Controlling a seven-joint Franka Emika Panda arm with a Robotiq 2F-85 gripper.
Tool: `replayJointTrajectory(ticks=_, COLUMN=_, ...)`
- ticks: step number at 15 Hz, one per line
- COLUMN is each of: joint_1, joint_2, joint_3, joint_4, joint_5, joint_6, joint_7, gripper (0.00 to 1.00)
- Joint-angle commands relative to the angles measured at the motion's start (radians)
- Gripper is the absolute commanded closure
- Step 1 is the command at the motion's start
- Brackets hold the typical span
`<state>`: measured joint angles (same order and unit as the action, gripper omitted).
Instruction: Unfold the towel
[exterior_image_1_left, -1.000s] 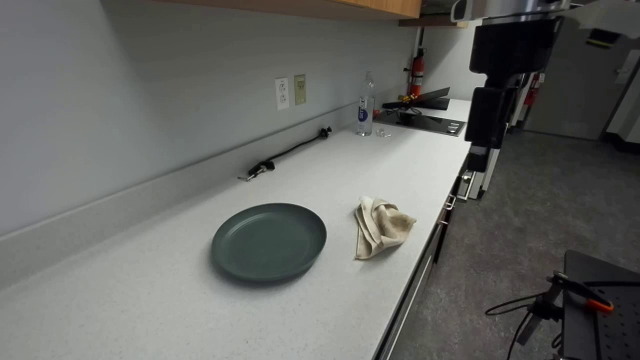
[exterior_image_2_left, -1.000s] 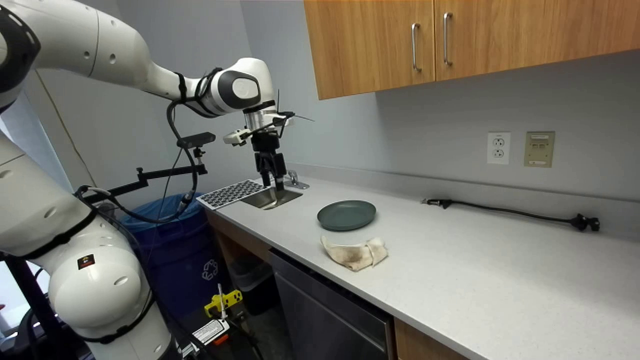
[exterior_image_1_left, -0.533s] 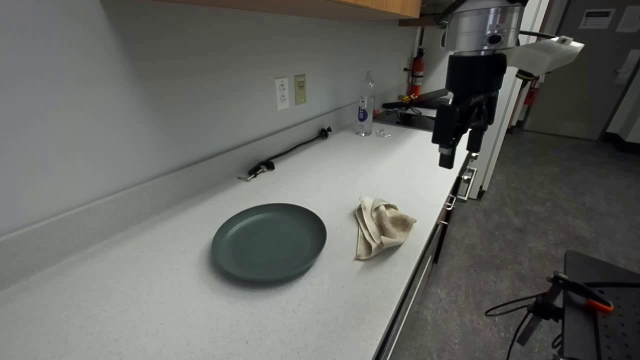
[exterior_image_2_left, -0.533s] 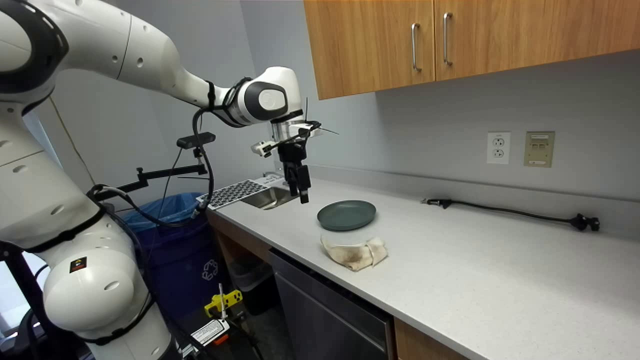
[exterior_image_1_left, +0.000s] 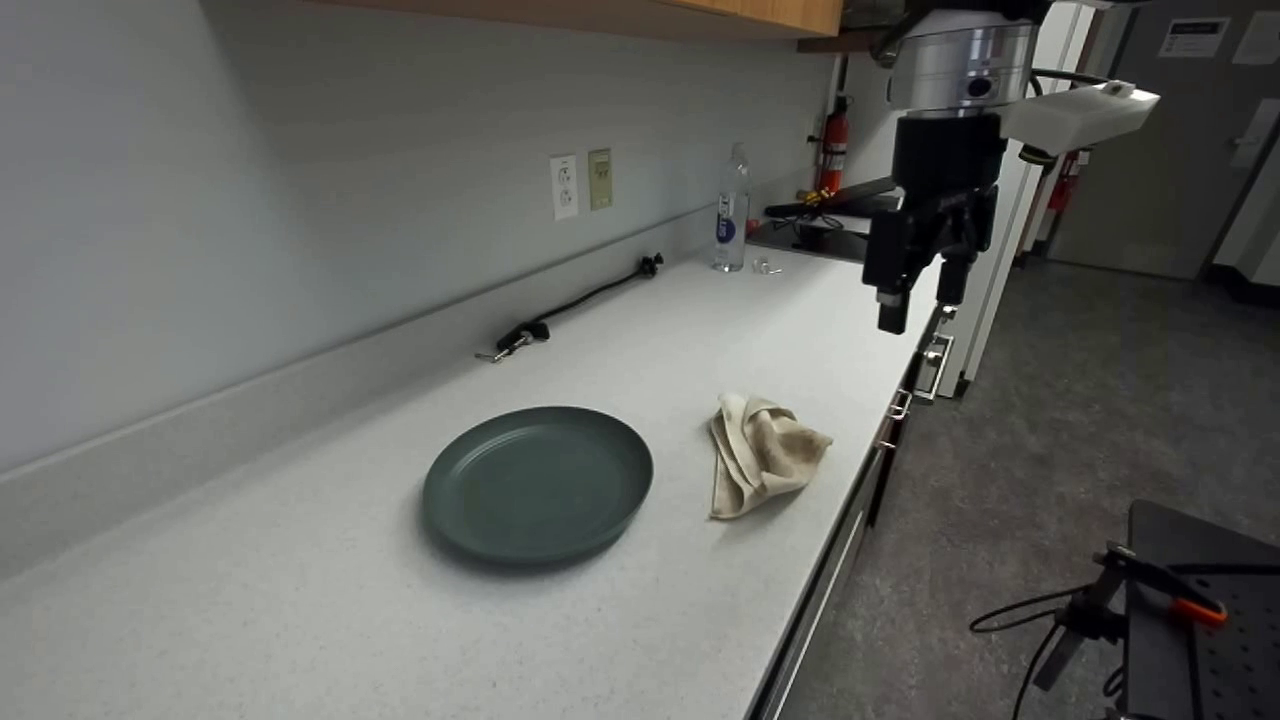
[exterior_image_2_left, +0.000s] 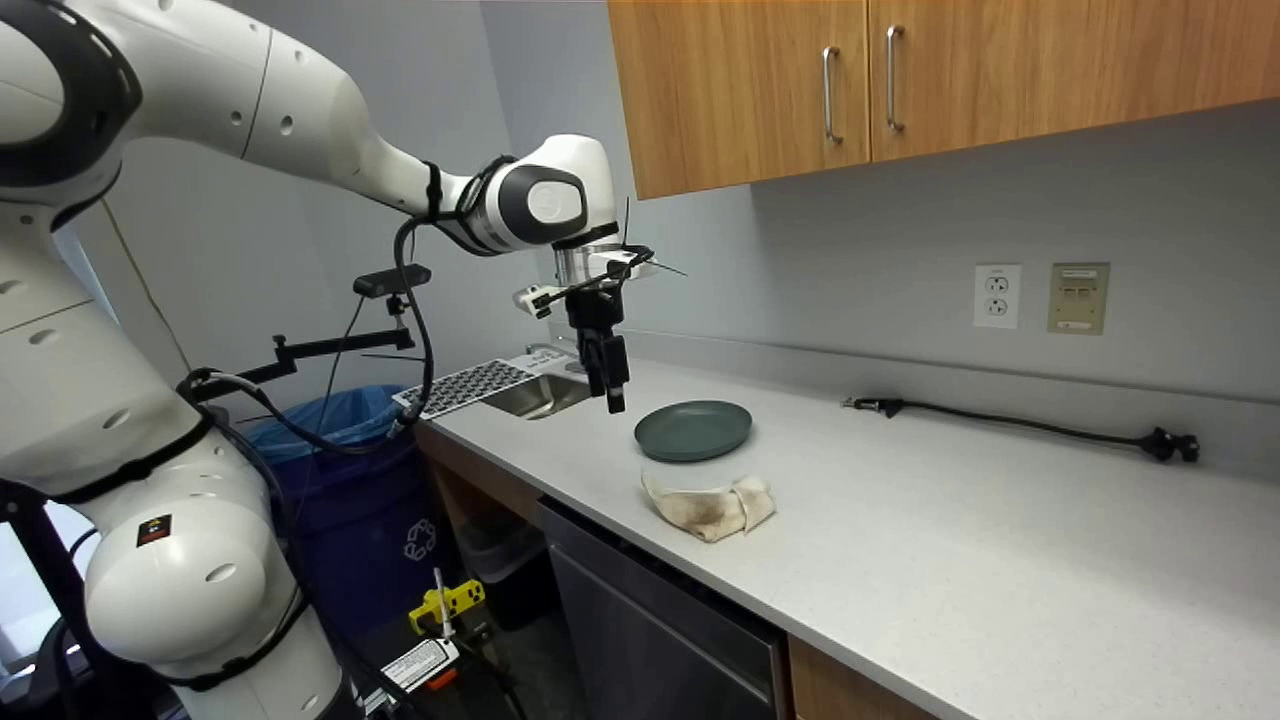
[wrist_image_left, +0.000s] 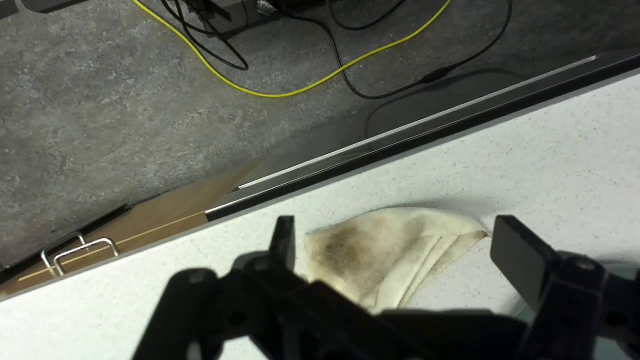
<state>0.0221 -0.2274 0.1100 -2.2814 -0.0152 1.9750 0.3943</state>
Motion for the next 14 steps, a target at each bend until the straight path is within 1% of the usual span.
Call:
replayJointTrajectory(ticks=1, joint_1=0.008, joint_2=0.063, joint_3=-0.002, joint_4=0.044, joint_5=0.054, joint_6=-0.011, joint_7=0.024, gripper=0.0)
replayJointTrajectory(ticks=3, joint_1=0.0, joint_2=0.122, joint_3=-0.007, joint_4=0.059, joint_5=0.1, joint_6=0.014, joint_7=0.085, gripper=0.0)
replayJointTrajectory(ticks=7, joint_1=-0.005, joint_2=0.234, joint_3=-0.032, joint_4=0.08, joint_5=0.202, joint_6=0.122, joint_7=0.199, gripper=0.0)
replayJointTrajectory(ticks=11, joint_1=-0.003, joint_2=0.327, joint_3=-0.065, joint_4=0.104, joint_5=0.314, joint_6=0.251, joint_7=0.271, gripper=0.0)
replayJointTrajectory(ticks=14, joint_1=-0.009, joint_2=0.365, joint_3=-0.092, joint_4=0.102, joint_5=0.368, joint_6=0.337, joint_7=0.309, gripper=0.0)
